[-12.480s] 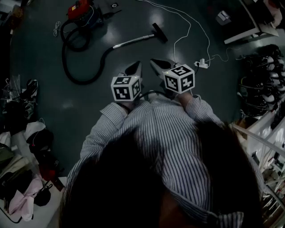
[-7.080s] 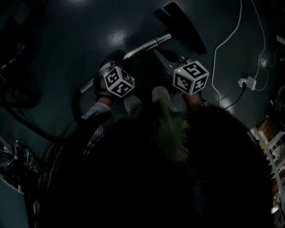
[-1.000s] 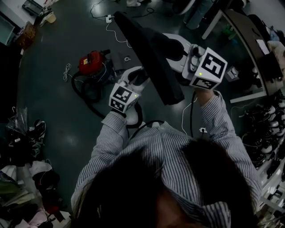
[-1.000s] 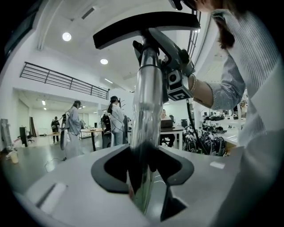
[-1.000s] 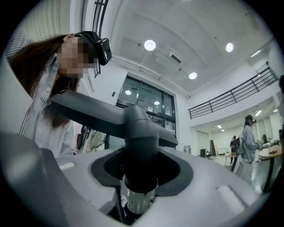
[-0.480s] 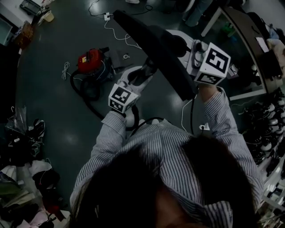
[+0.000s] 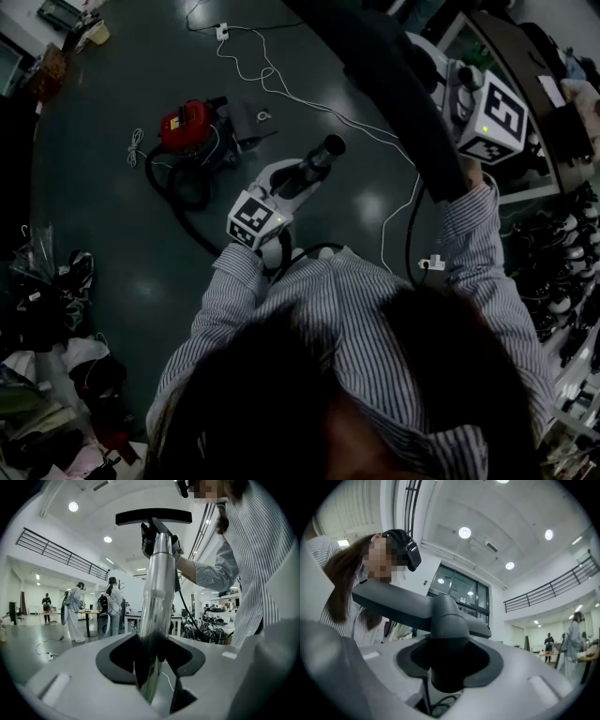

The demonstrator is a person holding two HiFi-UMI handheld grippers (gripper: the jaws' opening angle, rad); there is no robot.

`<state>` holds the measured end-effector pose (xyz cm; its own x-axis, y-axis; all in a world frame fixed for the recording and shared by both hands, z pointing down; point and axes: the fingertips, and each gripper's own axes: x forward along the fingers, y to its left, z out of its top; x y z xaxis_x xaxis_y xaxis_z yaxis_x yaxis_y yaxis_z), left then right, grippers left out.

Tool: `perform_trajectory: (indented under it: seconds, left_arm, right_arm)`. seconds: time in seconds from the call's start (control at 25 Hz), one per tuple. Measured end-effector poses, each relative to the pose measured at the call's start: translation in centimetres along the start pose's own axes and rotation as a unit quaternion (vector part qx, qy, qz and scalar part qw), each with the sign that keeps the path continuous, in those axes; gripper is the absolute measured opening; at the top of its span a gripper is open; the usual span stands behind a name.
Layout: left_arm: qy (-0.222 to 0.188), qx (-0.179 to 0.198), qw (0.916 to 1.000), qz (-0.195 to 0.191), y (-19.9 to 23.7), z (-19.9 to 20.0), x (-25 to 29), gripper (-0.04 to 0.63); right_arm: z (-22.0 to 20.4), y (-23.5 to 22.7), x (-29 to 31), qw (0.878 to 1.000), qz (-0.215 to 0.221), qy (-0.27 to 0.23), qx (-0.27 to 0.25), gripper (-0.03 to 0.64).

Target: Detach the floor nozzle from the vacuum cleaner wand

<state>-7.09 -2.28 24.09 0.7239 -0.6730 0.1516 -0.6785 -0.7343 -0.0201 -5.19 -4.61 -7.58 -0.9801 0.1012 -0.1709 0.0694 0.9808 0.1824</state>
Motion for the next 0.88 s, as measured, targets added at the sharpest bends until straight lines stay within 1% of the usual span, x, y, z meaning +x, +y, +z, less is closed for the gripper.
perform_trajectory:
  seconds: [0.08, 0.16, 0.24, 0.32, 0.44, 0.56, 0.64, 0.72, 0.88]
  left_arm:
    - [0.004, -0.003, 0.9998, 0.020, 0.5, -0.1, -0.4, 0.181]
    - [0.001, -0.004, 0.9993, 0.038, 1.4, 0.4, -0.8, 0.181]
    - [0.000, -0.001, 0.9979, 0.065, 2.6, 1.1, -1.4, 0.184]
    - [0.000, 0.000, 0.9950, 0.100, 4.0, 2.0, -2.2, 0.184]
    - [0.002, -0.014, 0.9889, 0.148, 6.1, 3.2, -3.6, 0.186]
    - [0.001, -0.040, 0.9828, 0.180, 7.5, 4.3, -4.6, 0.187]
    - [0.002, -0.048, 0.9797, 0.195, 8.0, 5.0, -5.0, 0.189]
    - [0.000, -0.047, 0.9784, 0.201, 8.2, 5.7, -5.0, 0.189]
    - [-0.005, -0.049, 0.9792, 0.197, 8.1, 6.0, -4.9, 0.192]
  right_arm:
    - [-0.3, -0.4, -0.3, 0.999, -0.025, 0.016, -0.012, 0.156]
    - [-1.9, -0.8, -0.5, 0.998, -0.060, 0.029, -0.005, 0.156]
    - [-4.0, -1.4, -0.9, 0.994, -0.100, 0.030, 0.017, 0.156]
    - [-6.3, -1.9, -1.5, 0.989, -0.137, 0.030, 0.045, 0.156]
    - [-9.4, -2.2, -2.5, 0.978, -0.189, 0.041, 0.083, 0.156]
    - [-12.3, -2.4, -3.6, 0.960, -0.247, 0.055, 0.120, 0.156]
    - [-13.8, -2.0, -4.0, 0.953, -0.263, 0.051, 0.142, 0.156]
    - [-15.4, -1.1, -4.3, 0.948, -0.266, 0.049, 0.166, 0.156]
    - [-19.6, 1.0, -5.1, 0.937, -0.272, 0.061, 0.209, 0.156]
